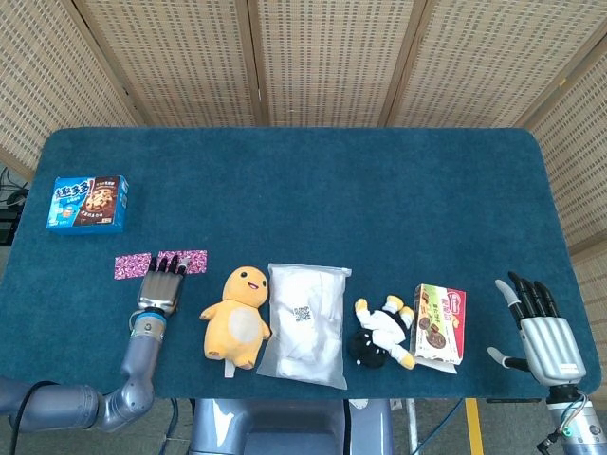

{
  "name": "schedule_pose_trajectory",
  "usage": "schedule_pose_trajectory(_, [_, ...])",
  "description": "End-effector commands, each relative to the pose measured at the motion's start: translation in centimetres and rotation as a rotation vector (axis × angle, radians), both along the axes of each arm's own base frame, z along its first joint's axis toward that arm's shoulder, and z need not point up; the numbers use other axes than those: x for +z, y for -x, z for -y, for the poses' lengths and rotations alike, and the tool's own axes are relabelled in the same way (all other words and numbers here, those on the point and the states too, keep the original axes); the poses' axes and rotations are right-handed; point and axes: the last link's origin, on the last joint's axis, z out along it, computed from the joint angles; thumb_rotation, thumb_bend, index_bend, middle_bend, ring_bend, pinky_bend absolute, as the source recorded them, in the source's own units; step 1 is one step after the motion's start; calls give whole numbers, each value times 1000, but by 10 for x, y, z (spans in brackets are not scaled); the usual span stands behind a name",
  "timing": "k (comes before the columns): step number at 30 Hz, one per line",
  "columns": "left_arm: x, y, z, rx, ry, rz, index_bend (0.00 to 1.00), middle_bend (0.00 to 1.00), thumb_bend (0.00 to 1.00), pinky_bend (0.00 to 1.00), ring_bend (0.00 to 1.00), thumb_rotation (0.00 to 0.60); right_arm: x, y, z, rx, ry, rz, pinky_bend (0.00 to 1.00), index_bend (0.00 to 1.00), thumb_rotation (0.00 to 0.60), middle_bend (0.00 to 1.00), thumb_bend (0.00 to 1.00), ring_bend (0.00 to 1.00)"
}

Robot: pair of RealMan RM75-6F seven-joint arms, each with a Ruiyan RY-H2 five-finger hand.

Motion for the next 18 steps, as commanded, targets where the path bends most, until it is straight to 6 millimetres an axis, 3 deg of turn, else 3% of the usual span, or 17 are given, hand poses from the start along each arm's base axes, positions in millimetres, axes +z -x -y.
schedule_pose_trajectory(1, [1, 1, 4, -3, 4, -9, 0, 0, 733, 0, 0, 600, 0, 0, 0, 0, 1, 0, 0, 0, 600, 0, 80, 0])
schedule_pose_trajectory(18, [18, 21, 40, 30, 22, -23, 0, 0, 731, 0, 0, 600, -3, -3, -2, 11, -8, -7, 0, 0, 600, 0, 82, 0])
